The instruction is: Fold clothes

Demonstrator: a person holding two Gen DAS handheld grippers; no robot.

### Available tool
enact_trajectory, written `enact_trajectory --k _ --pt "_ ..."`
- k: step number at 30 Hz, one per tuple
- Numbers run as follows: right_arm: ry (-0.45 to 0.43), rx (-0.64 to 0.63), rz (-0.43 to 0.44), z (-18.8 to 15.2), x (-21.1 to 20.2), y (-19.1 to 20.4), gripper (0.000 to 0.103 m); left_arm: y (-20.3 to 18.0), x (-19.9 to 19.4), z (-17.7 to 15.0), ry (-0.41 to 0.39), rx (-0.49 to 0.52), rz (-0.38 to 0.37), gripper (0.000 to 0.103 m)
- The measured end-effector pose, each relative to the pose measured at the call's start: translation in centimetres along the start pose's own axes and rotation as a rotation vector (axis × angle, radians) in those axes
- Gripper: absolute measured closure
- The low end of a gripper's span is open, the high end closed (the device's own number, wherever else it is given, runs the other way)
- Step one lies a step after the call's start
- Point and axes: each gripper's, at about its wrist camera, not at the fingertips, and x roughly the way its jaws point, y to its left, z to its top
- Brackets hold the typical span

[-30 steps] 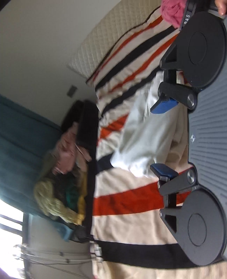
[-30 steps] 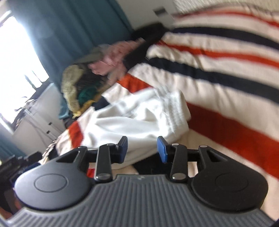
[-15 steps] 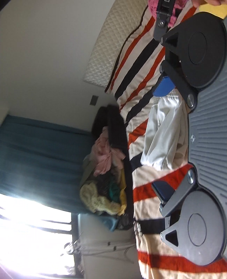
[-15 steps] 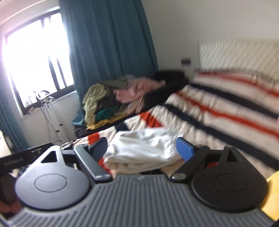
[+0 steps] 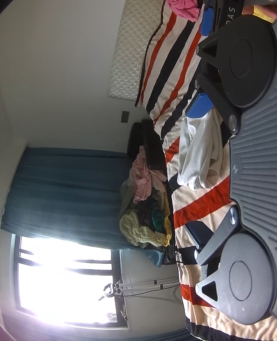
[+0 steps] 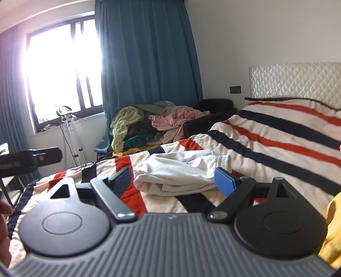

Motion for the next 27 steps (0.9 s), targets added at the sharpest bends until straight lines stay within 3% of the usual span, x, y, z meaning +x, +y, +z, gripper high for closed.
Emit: enact_trajectory --k 12,19,27 --pt "0.022 -0.039 -0.034 -3.8 5.0 0.8 0.017 2.3 4.9 -4.1 0.083 -0.004 0.063 0.000" --pt "0.050 -0.057 -0.049 -4.9 7.2 1.8 0.017 3.1 6.3 -5.0 0.075 0.021 0.098 0.000" --pt "0.008 -0.020 -0.097 -5.8 7.8 1.9 0.017 3.8 7.2 -5.9 0.089 -0.009 0.119 0.000"
